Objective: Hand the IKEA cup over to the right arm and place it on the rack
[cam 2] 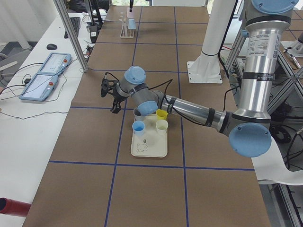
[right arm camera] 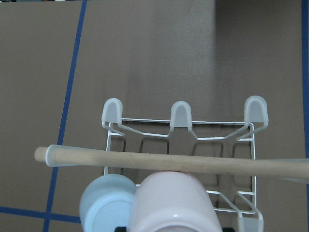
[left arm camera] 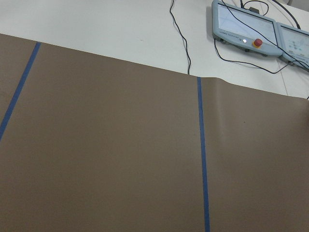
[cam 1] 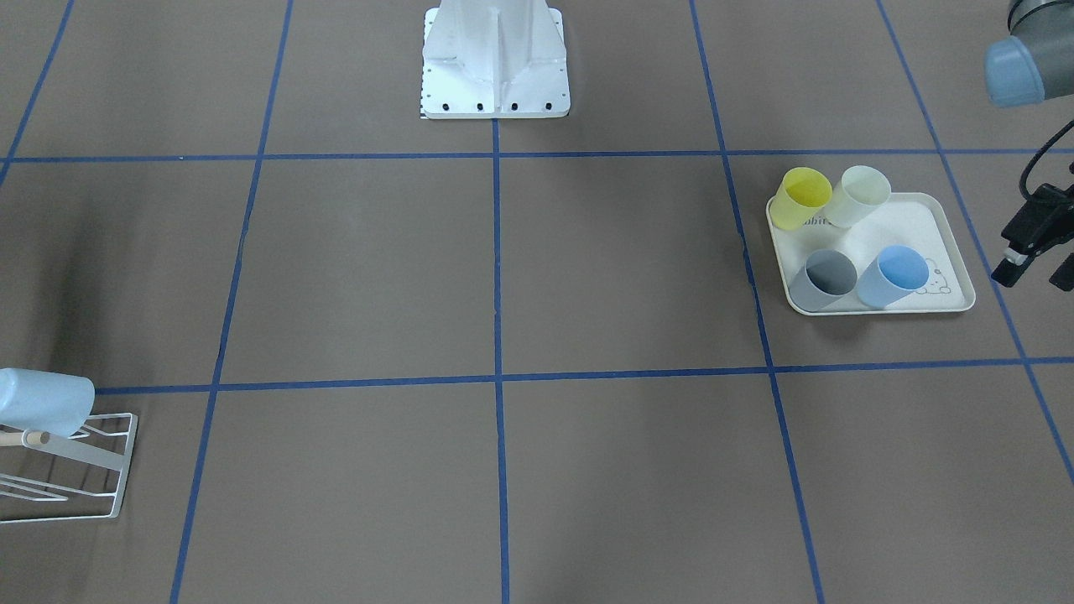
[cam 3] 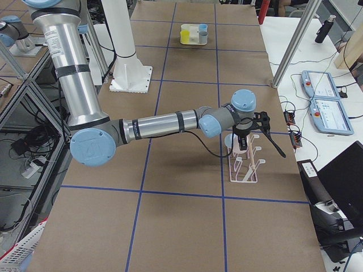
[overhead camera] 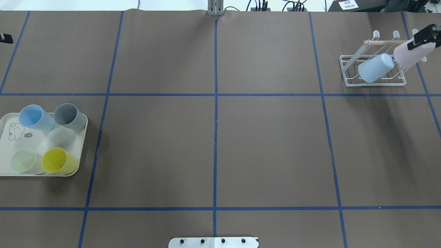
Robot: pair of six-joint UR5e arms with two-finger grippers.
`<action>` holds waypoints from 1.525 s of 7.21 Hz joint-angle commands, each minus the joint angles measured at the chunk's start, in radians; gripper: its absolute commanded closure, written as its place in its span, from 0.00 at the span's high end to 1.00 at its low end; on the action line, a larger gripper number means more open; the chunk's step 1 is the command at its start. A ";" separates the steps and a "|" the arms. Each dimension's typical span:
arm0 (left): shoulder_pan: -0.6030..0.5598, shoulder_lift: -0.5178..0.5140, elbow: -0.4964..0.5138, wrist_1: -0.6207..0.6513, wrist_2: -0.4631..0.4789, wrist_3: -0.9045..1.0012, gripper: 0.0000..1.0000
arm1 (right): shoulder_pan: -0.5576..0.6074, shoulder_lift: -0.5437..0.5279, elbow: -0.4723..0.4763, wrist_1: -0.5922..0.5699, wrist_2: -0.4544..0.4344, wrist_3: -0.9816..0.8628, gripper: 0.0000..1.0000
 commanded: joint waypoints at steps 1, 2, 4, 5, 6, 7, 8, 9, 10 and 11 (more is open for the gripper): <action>0.000 0.000 -0.007 0.000 0.000 -0.006 1.00 | -0.003 0.000 -0.016 0.001 0.001 -0.001 0.23; 0.000 0.000 -0.013 0.002 0.000 -0.011 1.00 | -0.003 -0.003 -0.017 0.001 0.001 -0.004 0.23; 0.000 0.000 -0.018 0.002 -0.002 -0.012 1.00 | -0.009 -0.003 -0.016 0.001 -0.005 -0.003 0.23; 0.000 0.000 -0.021 0.008 -0.002 -0.012 1.00 | -0.020 -0.004 -0.020 0.001 -0.011 -0.003 0.23; 0.000 0.000 -0.021 0.009 -0.002 -0.012 1.00 | -0.023 -0.003 -0.031 0.001 -0.014 -0.004 0.23; 0.002 0.000 -0.022 0.009 -0.002 -0.012 1.00 | -0.028 -0.001 -0.036 0.001 -0.020 -0.004 0.23; 0.002 -0.002 -0.022 0.009 -0.002 -0.012 1.00 | -0.031 -0.001 -0.036 0.001 -0.020 -0.004 0.23; 0.002 -0.002 -0.022 0.011 -0.002 -0.014 1.00 | -0.035 0.000 -0.036 0.003 -0.026 -0.004 0.23; 0.002 -0.002 -0.024 0.015 -0.002 -0.014 1.00 | -0.040 0.002 -0.037 0.001 -0.026 -0.004 0.23; 0.002 -0.002 -0.025 0.015 -0.002 -0.014 1.00 | -0.047 0.002 -0.037 0.003 -0.026 -0.003 0.23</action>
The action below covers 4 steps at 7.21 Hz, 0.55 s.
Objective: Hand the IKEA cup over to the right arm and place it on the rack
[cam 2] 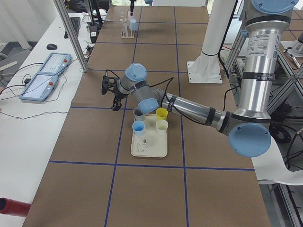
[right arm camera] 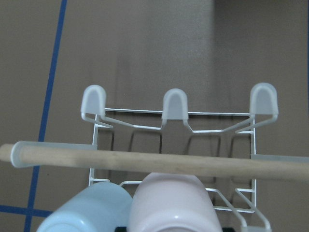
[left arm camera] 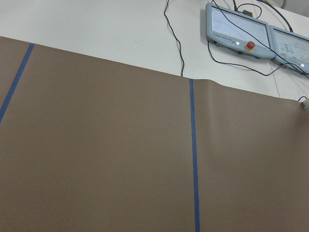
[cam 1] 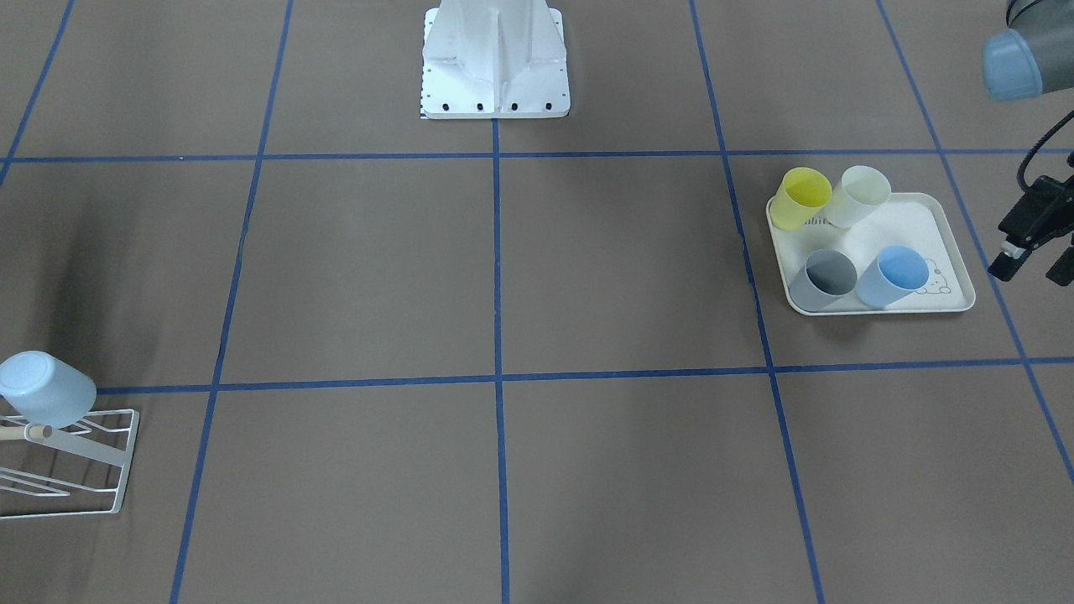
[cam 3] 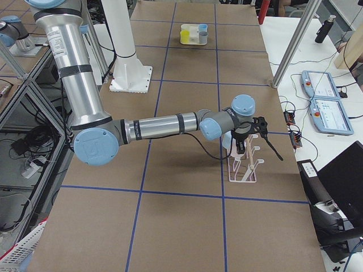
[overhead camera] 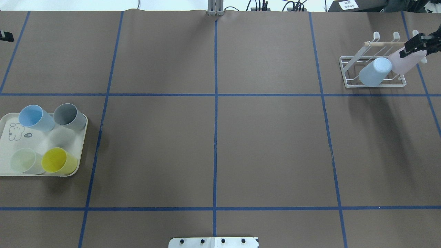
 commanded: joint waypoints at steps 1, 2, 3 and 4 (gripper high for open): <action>0.000 0.000 -0.002 0.002 0.000 0.001 1.00 | -0.013 0.001 -0.001 -0.001 -0.001 0.001 0.23; 0.000 0.000 -0.002 0.002 0.000 0.000 1.00 | -0.019 -0.001 -0.002 0.001 -0.001 0.001 0.25; 0.000 0.000 -0.003 0.002 0.000 0.000 1.00 | -0.022 -0.005 -0.002 0.002 -0.004 0.001 0.37; 0.000 0.000 -0.003 0.002 0.000 0.000 1.00 | -0.028 -0.004 -0.004 0.002 -0.013 0.001 0.61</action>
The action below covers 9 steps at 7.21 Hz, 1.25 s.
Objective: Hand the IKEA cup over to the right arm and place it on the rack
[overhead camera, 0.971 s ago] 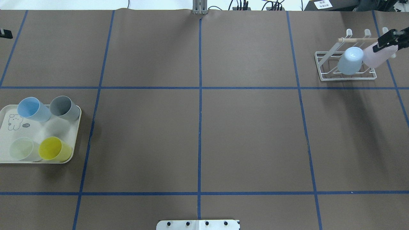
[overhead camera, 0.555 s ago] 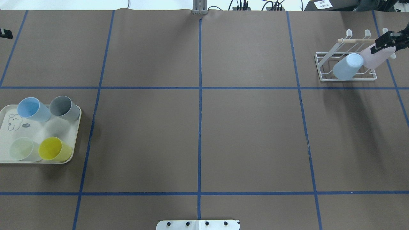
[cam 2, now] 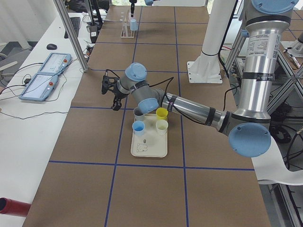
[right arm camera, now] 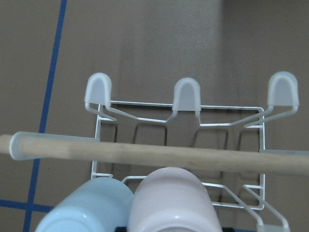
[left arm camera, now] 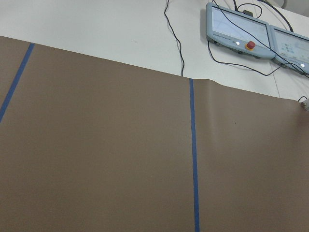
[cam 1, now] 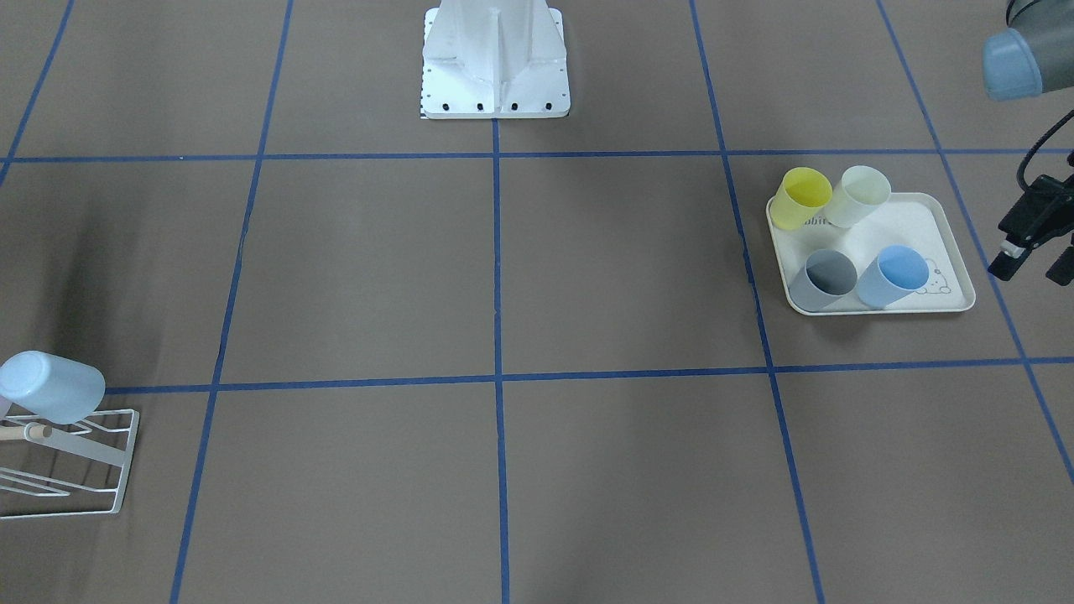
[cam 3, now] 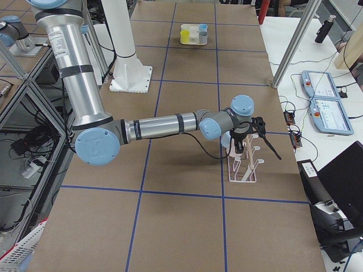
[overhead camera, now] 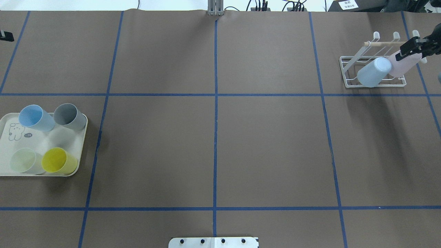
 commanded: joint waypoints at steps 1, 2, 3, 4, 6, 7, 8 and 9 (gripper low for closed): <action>0.000 0.000 -0.001 0.000 0.000 0.000 1.00 | -0.008 0.001 -0.004 0.002 -0.048 0.002 0.90; 0.000 0.000 -0.002 0.000 0.000 0.000 1.00 | -0.014 0.002 -0.006 0.002 -0.059 0.000 0.99; 0.000 0.000 -0.002 0.002 0.000 0.000 1.00 | -0.014 0.002 -0.006 0.002 -0.054 0.000 0.99; 0.000 0.002 -0.001 0.003 0.000 0.003 1.00 | -0.014 0.004 -0.006 0.001 -0.050 0.002 0.99; 0.011 0.002 -0.007 0.058 0.006 0.018 1.00 | -0.011 0.009 0.014 0.001 -0.030 0.003 0.99; 0.029 0.053 -0.019 0.060 0.008 0.077 1.00 | -0.010 0.004 0.040 0.001 -0.027 0.014 0.99; 0.034 0.130 -0.045 0.077 0.008 0.177 1.00 | -0.010 -0.007 0.070 0.001 -0.028 0.017 0.99; 0.046 0.161 -0.053 0.137 0.008 0.225 1.00 | -0.010 -0.008 0.071 0.001 -0.027 0.017 0.99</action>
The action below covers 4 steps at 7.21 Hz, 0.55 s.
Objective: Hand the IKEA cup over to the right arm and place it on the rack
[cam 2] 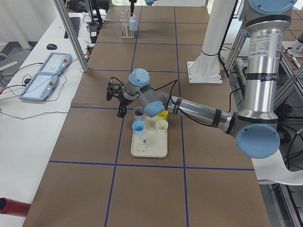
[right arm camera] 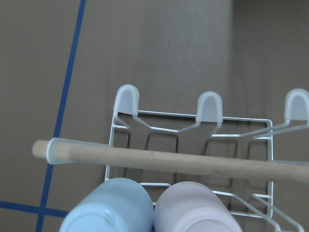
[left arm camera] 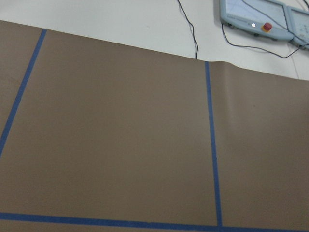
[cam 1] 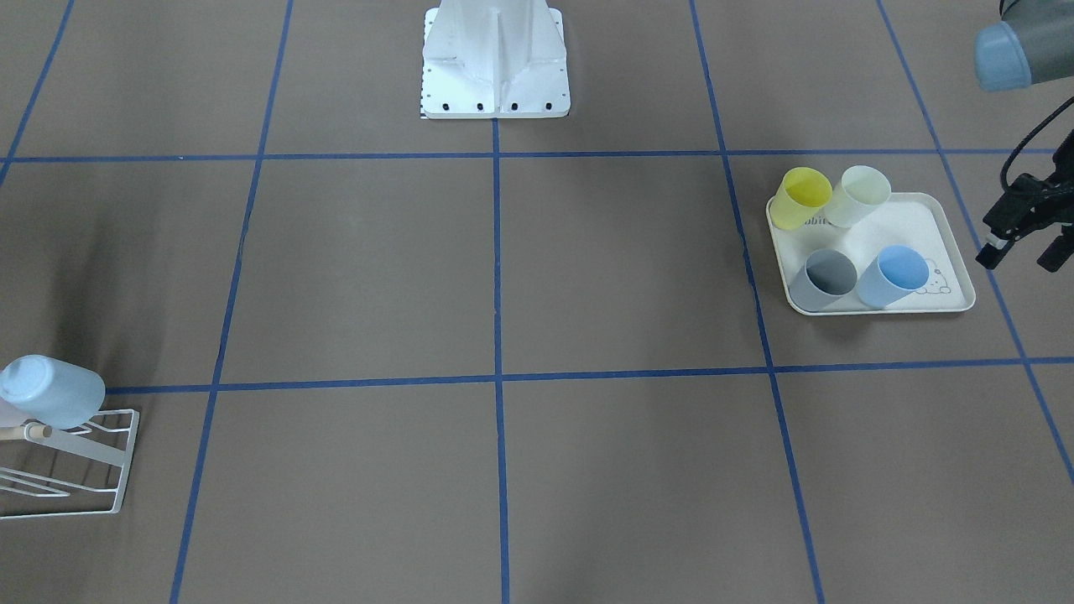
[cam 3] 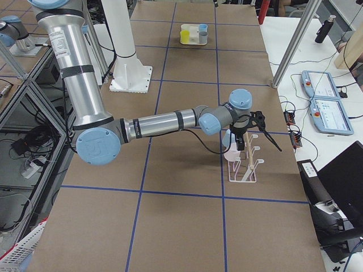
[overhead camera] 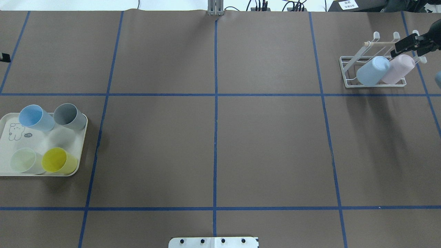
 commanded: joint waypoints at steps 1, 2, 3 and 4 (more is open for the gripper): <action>0.050 0.081 -0.012 0.126 0.003 0.121 1.00 | 0.001 -0.007 0.014 0.000 0.002 0.003 0.99; 0.072 0.087 0.011 0.139 0.003 0.135 1.00 | 0.001 -0.007 0.016 0.002 0.003 0.003 0.99; 0.093 0.081 0.046 0.138 0.003 0.136 0.99 | 0.001 -0.007 0.014 0.002 0.003 0.003 0.99; 0.122 0.080 0.057 0.138 0.003 0.134 0.92 | 0.001 -0.011 0.014 0.002 0.003 0.003 0.99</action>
